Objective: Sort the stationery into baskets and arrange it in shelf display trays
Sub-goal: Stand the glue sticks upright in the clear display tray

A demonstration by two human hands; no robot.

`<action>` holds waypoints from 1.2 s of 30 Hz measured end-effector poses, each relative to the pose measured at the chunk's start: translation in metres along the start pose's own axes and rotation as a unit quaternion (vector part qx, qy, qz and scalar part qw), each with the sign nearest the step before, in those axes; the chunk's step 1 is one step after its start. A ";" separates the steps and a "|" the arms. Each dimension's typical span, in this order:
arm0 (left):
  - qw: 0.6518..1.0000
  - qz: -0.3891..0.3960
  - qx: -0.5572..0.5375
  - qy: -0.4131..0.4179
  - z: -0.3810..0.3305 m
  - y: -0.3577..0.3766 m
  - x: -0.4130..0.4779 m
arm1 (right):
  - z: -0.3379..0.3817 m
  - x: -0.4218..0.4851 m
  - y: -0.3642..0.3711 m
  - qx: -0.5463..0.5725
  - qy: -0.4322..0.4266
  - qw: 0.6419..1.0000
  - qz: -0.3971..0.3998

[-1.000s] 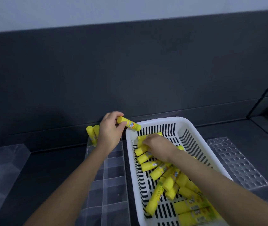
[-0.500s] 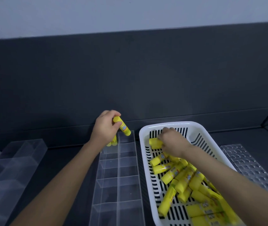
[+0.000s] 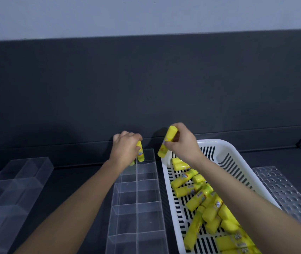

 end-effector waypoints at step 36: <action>0.993 -0.040 -0.113 -0.005 -0.009 -0.006 -0.017 | -0.015 0.018 0.064 -0.247 -0.079 0.962 0.082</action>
Point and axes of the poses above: each hand's wrist, its own x-axis towards the middle knuckle, its own y-axis out of the palm, z = x × y, the point moved 10 cm from there along x, towards the middle knuckle, and after that the axes turned 9 degrees about x, right-handed, at the moved point
